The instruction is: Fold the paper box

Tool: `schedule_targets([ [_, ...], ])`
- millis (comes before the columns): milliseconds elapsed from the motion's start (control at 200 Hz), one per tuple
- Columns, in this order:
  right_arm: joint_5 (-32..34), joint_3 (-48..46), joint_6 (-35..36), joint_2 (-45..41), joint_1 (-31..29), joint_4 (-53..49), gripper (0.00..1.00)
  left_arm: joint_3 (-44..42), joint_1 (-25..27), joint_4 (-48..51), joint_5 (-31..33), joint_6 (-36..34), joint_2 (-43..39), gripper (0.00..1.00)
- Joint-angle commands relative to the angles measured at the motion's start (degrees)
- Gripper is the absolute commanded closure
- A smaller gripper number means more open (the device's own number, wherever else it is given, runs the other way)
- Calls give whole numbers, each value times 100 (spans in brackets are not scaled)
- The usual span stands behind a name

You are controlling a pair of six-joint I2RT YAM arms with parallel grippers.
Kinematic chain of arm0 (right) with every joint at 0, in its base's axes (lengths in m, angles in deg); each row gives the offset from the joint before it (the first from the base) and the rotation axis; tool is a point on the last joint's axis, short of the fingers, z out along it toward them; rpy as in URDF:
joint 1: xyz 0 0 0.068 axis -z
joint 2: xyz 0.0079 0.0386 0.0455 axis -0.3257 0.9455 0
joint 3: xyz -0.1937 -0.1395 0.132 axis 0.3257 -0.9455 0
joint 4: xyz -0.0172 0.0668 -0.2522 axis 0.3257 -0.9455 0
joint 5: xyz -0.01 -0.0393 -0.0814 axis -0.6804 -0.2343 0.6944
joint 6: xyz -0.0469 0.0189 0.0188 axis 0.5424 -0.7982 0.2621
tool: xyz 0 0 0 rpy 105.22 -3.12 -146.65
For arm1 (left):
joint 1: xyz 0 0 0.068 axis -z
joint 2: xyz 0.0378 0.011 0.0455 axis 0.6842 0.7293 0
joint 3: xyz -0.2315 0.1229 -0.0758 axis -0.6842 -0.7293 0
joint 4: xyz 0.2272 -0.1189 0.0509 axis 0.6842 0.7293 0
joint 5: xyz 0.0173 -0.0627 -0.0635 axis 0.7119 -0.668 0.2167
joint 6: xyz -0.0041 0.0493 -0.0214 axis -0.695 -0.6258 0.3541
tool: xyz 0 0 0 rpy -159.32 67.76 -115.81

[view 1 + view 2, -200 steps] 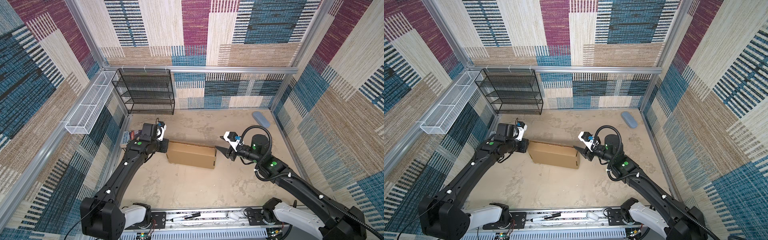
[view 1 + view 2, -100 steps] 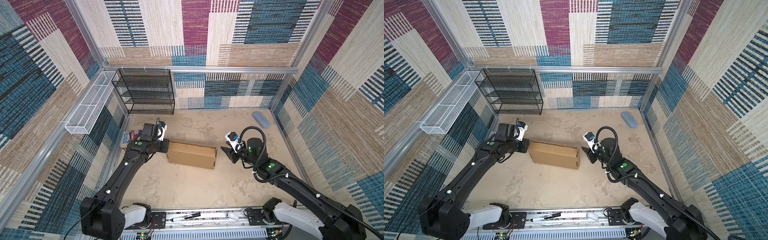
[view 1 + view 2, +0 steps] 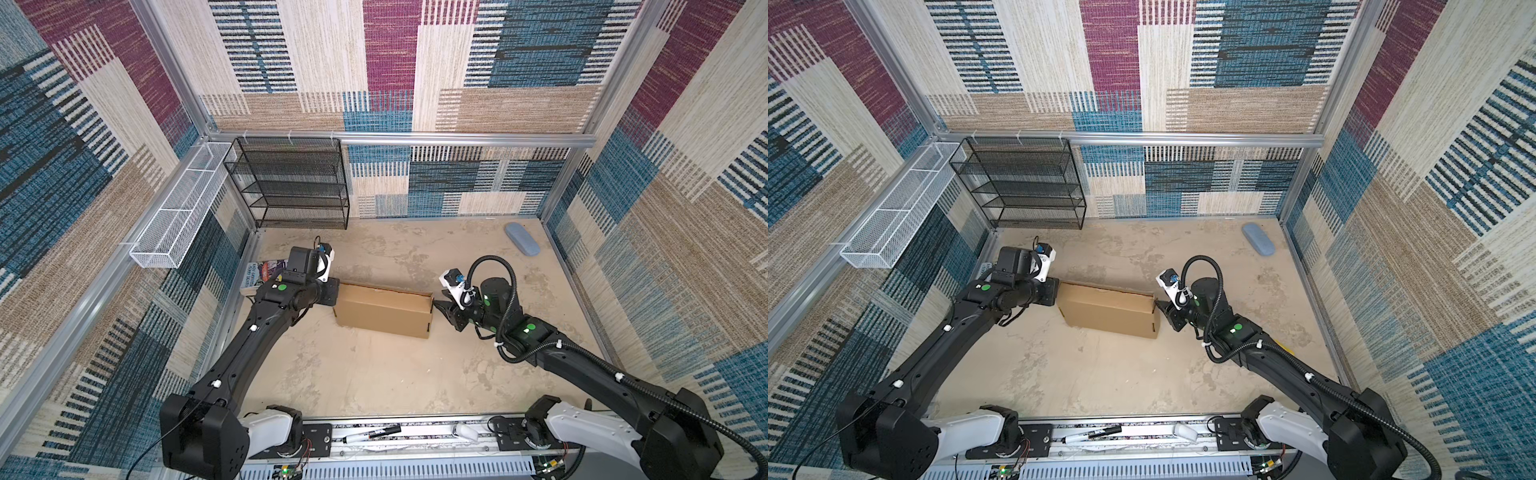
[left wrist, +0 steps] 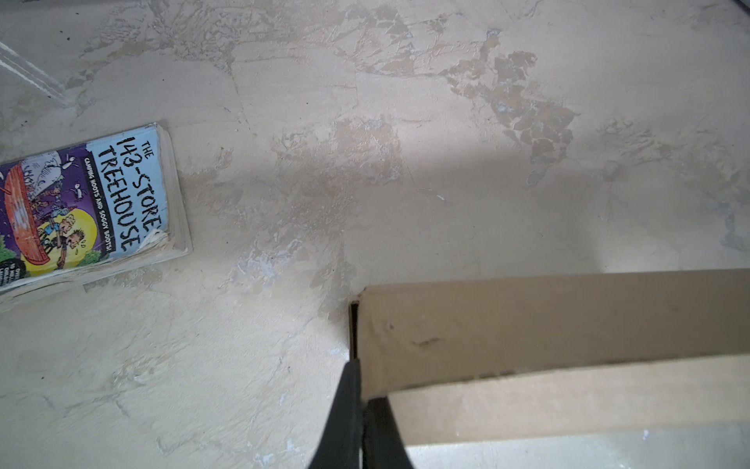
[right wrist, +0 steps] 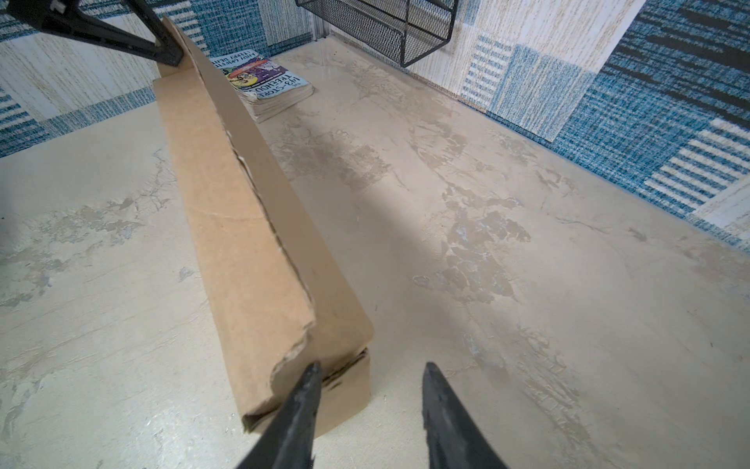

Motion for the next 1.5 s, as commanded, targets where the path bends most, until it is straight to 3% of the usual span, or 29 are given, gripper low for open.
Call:
schedule_targets([
  [0, 252, 86, 185, -162, -16, -85, 52, -30, 33, 344, 8, 84, 17, 100],
  [120, 668, 336, 632, -335, -15, -549, 41, -28, 53, 341, 24, 84, 25, 100],
  [330, 768, 938, 1503, -329, -84, -1197, 34, -30, 106, 338, 56, 76, -24, 100],
  [666, 681, 1652, 2611, 113, -880, -1734, 20, -32, 150, 371, 120, 13, -42, 100],
  [1027, 989, 1762, 3073, 866, -1362, -1265, 18, -30, 202, 373, 149, 22, 5, 100],
  [1492, 1914, 1876, 3490, 1508, -1623, -599, 19, -38, 255, 380, 217, 49, -8, 100],
])
